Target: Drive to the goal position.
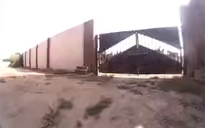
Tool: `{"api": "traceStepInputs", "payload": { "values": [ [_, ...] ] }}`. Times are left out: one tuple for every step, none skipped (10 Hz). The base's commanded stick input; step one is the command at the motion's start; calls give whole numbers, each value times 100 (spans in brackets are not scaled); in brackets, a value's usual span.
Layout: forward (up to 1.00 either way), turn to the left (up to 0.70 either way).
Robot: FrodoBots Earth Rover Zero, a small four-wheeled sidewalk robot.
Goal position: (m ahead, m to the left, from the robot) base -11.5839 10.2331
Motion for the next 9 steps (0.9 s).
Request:
{"api": "traceStepInputs", "payload": {
  "values": [
    [62,29],
    [62,30],
    [61,31],
    [60,30],
    [60,44],
    [58,58],
    [58,58],
    [58,58],
    [58,58]
  ]
}}
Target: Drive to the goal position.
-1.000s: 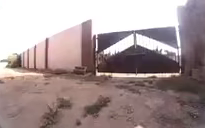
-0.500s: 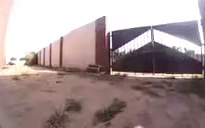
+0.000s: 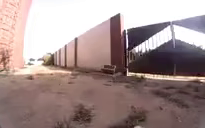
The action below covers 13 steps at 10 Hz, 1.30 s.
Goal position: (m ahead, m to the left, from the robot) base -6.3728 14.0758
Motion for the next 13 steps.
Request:
{"api": "traceStepInputs", "payload": {
  "values": [
    [58,58],
    [58,58],
    [58,58],
    [58,58],
    [58,56],
    [58,54],
    [0,23],
    [0,54],
    [0,63],
    [0,70],
    [0,70],
    [0,70],
    [0,70]
  ]
}}
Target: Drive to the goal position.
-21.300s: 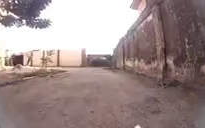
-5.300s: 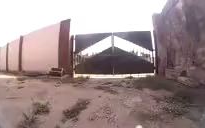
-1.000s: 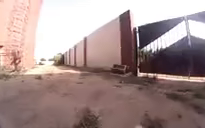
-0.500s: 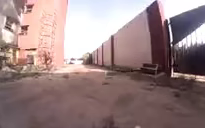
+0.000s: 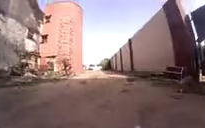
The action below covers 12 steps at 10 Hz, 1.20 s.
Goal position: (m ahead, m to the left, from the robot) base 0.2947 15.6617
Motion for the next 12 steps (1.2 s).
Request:
{"api": "traceStepInputs", "payload": {
  "values": [
    [0,70],
    [0,69],
    [0,30],
    [0,12],
    [0,10],
    [0,20],
    [6,38],
    [67,34],
    [67,34],
    [66,33],
    [63,32],
    [52,52]
  ]
}}
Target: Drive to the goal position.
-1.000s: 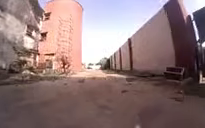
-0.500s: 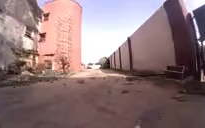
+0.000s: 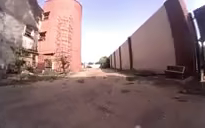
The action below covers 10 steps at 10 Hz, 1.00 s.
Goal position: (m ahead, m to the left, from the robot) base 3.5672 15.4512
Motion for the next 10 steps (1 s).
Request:
{"api": "traceStepInputs", "payload": {
  "values": [
    [51,51],
    [55,55],
    [56,56],
    [56,56],
    [56,56],
    [54,54],
    [53,53],
    [50,50],
    [50,50],
    [49,49]
  ]
}}
